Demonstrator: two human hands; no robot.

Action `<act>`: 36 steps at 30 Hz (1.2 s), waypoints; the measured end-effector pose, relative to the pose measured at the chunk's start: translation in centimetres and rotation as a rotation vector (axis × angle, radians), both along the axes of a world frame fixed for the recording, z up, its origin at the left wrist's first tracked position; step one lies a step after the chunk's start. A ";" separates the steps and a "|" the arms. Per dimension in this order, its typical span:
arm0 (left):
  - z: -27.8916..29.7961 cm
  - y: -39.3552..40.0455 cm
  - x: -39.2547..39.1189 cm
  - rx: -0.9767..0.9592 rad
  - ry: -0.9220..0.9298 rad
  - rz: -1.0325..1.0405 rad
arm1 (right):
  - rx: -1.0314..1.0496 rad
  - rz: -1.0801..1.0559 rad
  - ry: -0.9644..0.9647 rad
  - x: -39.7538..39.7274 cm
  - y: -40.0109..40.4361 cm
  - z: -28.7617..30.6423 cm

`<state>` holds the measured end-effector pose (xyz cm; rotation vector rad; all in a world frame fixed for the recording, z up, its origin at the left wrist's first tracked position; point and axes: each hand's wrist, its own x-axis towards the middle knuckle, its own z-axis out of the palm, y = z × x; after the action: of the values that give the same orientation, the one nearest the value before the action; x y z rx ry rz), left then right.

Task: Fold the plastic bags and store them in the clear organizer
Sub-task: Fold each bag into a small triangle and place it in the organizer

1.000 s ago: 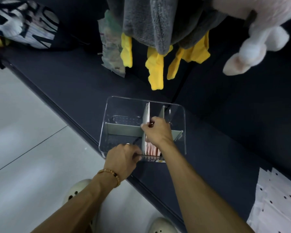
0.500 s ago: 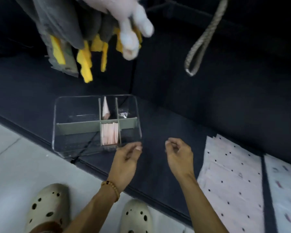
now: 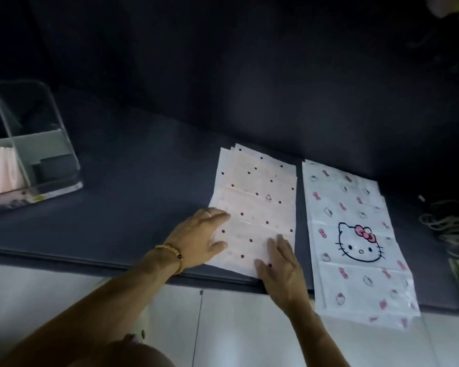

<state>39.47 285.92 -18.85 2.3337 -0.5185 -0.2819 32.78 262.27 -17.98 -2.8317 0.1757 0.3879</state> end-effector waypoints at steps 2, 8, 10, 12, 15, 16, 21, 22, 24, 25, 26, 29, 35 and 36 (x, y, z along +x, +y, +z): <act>-1.0 -0.9 0.2 0.183 -0.083 -0.153 | -0.011 0.001 -0.079 -0.1 0.2 -0.1; -0.9 -2.1 0.4 0.327 -0.283 -0.164 | -0.061 0.013 -0.215 0.1 -0.1 0.1; -0.5 -2.5 0.5 0.256 -0.251 -0.152 | -0.026 -0.010 -0.241 0.2 -0.1 0.4; 0.4 -2.2 0.6 0.125 -0.182 -0.090 | 0.008 -0.039 -0.284 0.2 0.0 0.7; 1.9 0.2 0.6 0.033 -0.192 0.034 | 0.058 -0.034 -0.340 0.2 1.3 1.6; 2.5 1.6 0.5 0.046 -0.203 0.071 | 0.067 -0.001 -0.349 0.4 2.0 1.8; 4.9 9.9 -0.1 0.065 -0.080 0.134 | 0.310 0.114 -0.260 2.2 7.7 2.3; 5.4 11.4 -0.4 0.067 -0.045 0.131 | 0.373 0.107 -0.195 2.6 8.9 2.3; 6.0 13.9 -1.0 0.036 0.045 0.169 | 0.442 0.081 -0.081 3.3 11.0 2.1; 6.1 14.8 -1.3 0.000 0.087 0.209 | 0.484 0.057 -0.053 3.6 11.9 1.9; 6.1 15.7 -1.8 -0.062 0.130 0.264 | 0.541 0.025 -0.036 3.9 12.7 1.7; 5.5 17.5 -3.1 -0.344 0.336 0.423 | 0.696 -0.066 -0.010 4.5 14.6 1.2; 3.8 18.7 -4.8 -0.217 0.319 0.460 | 0.772 -0.155 0.052 6.0 16.2 1.1; 3.7 18.7 -4.8 -0.183 0.275 0.492 | 0.758 -0.171 0.037 6.3 16.3 1.1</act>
<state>34.72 304.61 -15.11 2.1165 0.1605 -0.2985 39.04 278.54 -16.87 -2.0491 0.2195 0.3688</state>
